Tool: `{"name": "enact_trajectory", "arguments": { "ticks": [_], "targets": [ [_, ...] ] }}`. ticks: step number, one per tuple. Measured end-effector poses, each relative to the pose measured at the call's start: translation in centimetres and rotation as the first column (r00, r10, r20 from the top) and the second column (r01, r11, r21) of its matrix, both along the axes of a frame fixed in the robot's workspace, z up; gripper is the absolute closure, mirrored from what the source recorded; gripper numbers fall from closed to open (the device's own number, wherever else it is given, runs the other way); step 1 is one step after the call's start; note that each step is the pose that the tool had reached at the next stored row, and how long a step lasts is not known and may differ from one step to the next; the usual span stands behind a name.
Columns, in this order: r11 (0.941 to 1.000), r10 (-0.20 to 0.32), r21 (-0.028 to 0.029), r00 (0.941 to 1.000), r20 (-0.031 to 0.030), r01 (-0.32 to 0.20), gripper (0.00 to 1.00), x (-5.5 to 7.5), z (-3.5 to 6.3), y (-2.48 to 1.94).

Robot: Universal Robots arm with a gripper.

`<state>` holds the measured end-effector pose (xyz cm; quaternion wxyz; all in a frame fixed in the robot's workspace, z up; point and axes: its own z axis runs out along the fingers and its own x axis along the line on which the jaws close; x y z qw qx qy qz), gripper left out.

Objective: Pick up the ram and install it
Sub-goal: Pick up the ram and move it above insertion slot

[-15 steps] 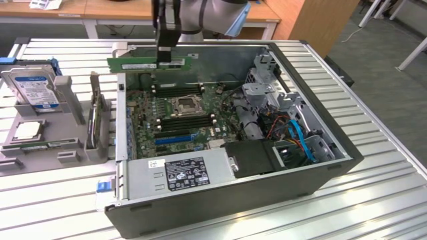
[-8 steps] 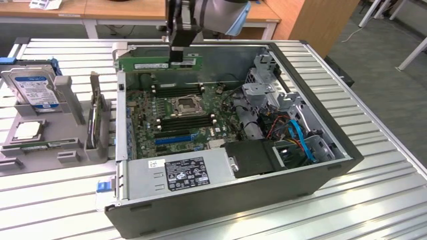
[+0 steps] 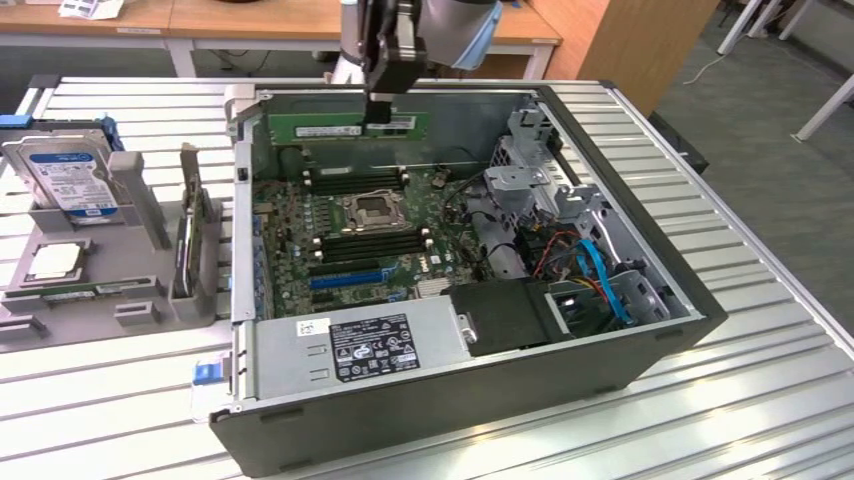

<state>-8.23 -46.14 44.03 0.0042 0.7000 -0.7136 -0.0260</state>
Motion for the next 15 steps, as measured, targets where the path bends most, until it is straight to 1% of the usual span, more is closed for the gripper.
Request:
{"name": "enact_trajectory", "arguments": {
  "ticks": [15],
  "targets": [
    [1.0000,0.000,-0.0001,1.0000,0.0000,0.000,0.88,3.4,0.01,0.00]
  ]
}}
